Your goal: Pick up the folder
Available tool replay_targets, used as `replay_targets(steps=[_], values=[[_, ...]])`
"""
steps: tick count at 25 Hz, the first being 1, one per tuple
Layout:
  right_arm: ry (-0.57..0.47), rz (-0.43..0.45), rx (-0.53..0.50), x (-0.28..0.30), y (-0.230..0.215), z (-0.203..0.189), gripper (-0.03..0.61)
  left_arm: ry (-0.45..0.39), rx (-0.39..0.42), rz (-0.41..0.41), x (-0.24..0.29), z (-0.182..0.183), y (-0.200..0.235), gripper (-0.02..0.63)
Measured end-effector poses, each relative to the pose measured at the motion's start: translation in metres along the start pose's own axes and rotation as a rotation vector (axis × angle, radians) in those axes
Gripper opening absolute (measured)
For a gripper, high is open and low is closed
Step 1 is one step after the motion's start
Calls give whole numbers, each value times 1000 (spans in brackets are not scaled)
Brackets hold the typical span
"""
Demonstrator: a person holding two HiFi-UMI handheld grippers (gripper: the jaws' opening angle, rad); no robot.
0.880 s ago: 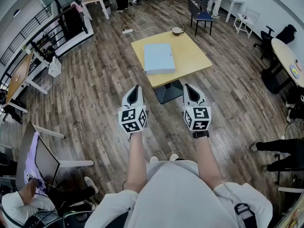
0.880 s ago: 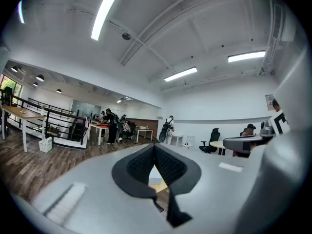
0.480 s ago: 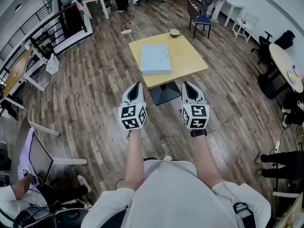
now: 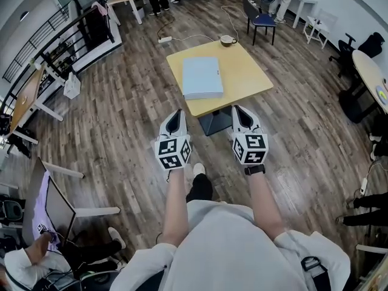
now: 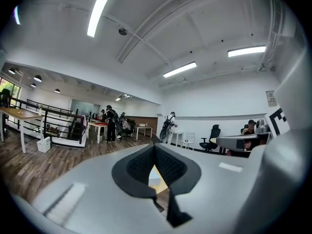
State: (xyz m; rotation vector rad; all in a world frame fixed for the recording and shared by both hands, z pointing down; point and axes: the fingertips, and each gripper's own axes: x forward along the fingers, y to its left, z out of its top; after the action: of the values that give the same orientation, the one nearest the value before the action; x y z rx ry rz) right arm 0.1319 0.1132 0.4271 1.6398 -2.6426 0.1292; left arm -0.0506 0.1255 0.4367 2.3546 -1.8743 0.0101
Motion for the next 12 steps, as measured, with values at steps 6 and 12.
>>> replay_targets(steps=[6,12], values=[[29,-10,-48,83,-25,-10,12,1,-45,-26,90,0,33,9],[0,-42,-58,186,-47,18,12,-40,-22,-76,186,32,72,9]])
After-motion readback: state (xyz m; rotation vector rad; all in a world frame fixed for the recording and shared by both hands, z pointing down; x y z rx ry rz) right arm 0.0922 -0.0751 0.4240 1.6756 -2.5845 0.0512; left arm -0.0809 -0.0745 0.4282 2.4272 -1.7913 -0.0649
